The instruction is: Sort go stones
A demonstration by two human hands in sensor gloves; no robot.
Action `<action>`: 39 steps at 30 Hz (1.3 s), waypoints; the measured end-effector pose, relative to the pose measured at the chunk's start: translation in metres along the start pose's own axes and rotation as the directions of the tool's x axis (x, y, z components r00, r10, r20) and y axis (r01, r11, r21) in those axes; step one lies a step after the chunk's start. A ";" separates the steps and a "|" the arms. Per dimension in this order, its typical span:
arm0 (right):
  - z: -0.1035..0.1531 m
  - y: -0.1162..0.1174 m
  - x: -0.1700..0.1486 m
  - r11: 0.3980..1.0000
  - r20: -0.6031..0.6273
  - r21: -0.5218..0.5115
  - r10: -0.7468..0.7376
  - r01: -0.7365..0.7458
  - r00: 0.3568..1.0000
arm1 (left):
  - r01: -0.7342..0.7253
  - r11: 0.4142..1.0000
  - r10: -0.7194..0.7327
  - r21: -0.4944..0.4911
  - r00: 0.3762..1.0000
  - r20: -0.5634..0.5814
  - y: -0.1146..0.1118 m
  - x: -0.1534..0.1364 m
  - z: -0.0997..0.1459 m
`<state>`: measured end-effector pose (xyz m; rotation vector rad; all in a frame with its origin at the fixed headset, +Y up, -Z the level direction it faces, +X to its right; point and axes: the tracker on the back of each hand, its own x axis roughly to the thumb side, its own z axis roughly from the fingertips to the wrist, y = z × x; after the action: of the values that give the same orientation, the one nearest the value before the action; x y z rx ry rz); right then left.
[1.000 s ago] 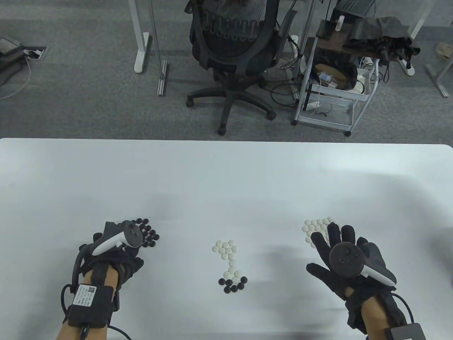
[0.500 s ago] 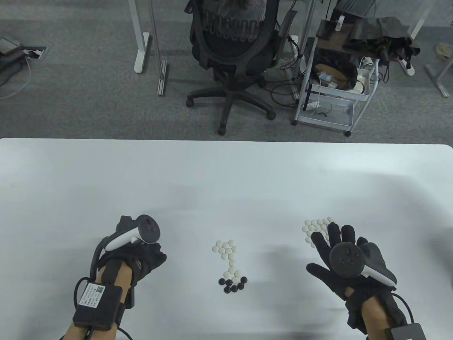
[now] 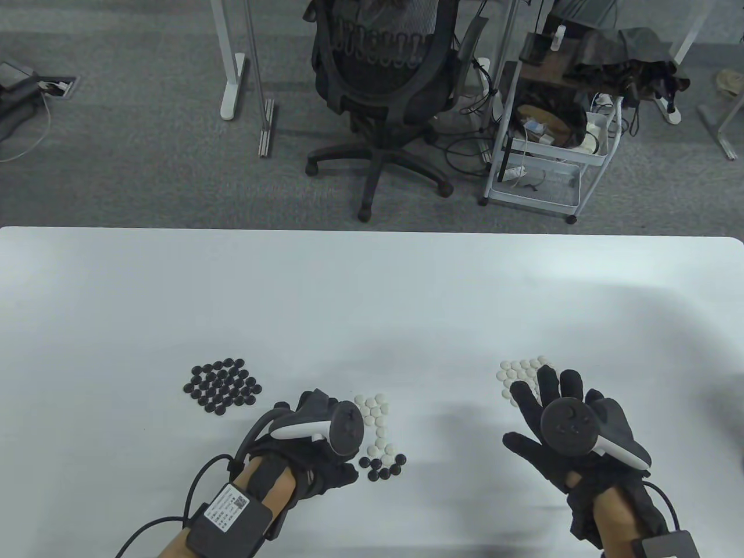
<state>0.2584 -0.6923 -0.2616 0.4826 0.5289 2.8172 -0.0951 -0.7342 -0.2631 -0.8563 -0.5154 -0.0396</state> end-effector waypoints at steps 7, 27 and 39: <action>0.000 0.000 -0.001 1.000 0.000 0.001 -0.001 0.001 1.000 | 0.026 0.998 -0.025 -0.058 0.999 0.022 -0.016 0.008 -0.018; -0.001 0.001 0.000 1.000 -0.001 0.011 0.000 0.000 1.000 | -0.517 0.836 0.536 0.184 0.698 -0.476 -0.061 -0.215 0.084; -0.001 0.000 -0.001 1.000 -0.018 0.013 -0.007 0.007 1.000 | -0.578 0.760 0.644 0.295 0.615 -0.455 -0.049 -0.245 0.069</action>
<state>0.2593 -0.6932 -0.2626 0.4570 0.5522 2.8153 -0.3509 -0.7579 -0.3011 -0.8209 0.3325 0.3815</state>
